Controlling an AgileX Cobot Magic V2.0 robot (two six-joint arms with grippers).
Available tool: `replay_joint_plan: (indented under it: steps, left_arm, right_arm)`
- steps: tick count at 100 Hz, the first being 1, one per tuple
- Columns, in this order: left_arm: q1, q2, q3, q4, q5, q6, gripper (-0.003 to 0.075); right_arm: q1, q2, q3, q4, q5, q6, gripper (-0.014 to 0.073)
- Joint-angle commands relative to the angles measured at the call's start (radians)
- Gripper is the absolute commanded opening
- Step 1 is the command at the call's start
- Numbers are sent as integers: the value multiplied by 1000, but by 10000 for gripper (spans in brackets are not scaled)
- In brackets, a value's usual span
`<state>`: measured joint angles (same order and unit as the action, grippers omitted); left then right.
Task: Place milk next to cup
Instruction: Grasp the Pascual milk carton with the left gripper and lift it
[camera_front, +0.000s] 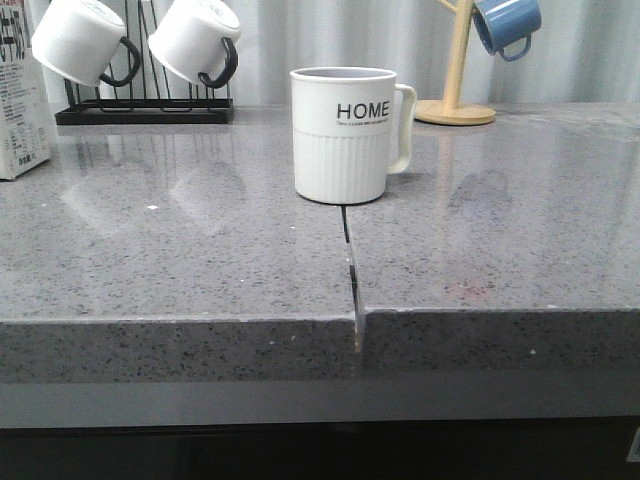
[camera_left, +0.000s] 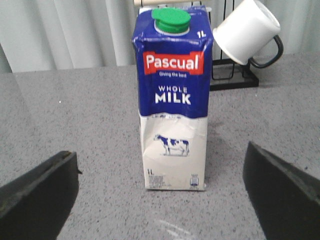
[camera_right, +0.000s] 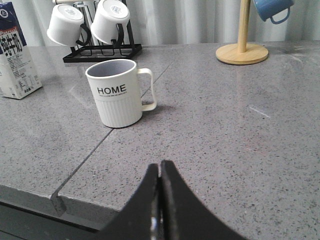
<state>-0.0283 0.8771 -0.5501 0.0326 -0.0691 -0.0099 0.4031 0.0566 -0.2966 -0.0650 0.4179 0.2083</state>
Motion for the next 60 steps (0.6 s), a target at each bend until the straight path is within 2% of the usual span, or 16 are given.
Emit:
replay_joint_plan:
  steps: [1,60]
  left_arm:
    - [-24,37,-59,-5,-107,-10,620]
    - [-36,426,-305,-1,-187,-8,620]
  right_arm:
    - [0,11,-25,-3,-85,3,-69]
    - [0,11,-25,-4,-85,3,-69]
